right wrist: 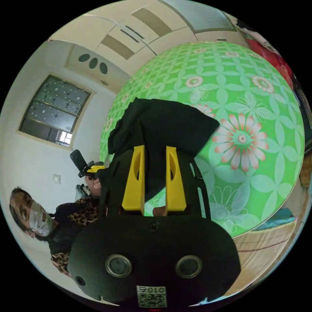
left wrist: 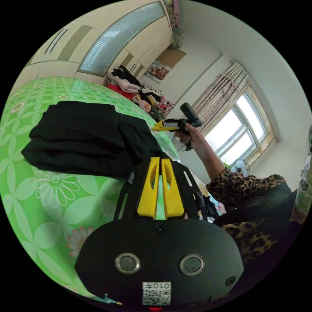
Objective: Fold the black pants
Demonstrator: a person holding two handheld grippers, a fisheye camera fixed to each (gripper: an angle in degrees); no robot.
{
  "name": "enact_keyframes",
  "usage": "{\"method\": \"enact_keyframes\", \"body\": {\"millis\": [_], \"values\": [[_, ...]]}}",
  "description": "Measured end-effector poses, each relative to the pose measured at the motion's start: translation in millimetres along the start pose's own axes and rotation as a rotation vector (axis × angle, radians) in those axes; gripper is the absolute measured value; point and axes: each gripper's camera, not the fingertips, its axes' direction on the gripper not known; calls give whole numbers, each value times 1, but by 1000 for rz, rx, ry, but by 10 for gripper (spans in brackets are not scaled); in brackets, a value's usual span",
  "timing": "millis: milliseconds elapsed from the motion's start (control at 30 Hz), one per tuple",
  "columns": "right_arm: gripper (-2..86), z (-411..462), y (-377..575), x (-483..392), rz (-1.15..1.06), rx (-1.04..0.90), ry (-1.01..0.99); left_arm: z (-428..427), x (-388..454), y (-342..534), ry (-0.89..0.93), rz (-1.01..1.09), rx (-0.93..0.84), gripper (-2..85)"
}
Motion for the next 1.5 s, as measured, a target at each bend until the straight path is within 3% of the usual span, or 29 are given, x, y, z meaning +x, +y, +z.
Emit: {"method": "enact_keyframes", "body": {"millis": [333, 567, 767, 867, 933, 1000, 1267, 1400, 1500], "values": [[131, 48, -3, -50, -273, -163, 148, -6, 19, -4, -50, -50, 8, -2], [115, 50, 19, -67, -369, -156, 257, -2, 27, -9, -39, -81, 12, -3], [58, 44, 47, -86, -430, -36, 537, 0, 39, -14, -62, -100, 12, -3], [67, 17, 61, -73, -421, 16, 363, 2, 38, -12, -52, -135, 12, -3], [89, 10, 69, -57, -432, 6, 120, 7, 31, -9, -2, -188, 10, -3], [98, 11, 74, -49, -429, 17, 55, 14, 26, -7, 26, -227, -2, -3], [106, 10, 71, -49, -457, -73, 68, 21, 44, -11, -19, -290, -2, -2], [102, -13, 66, -67, -549, -23, 95, 24, 44, -12, -10, -318, 3, -2], [98, -1, 49, -72, -580, -124, 133, 25, 42, -13, 6, -347, 5, -2]]}}
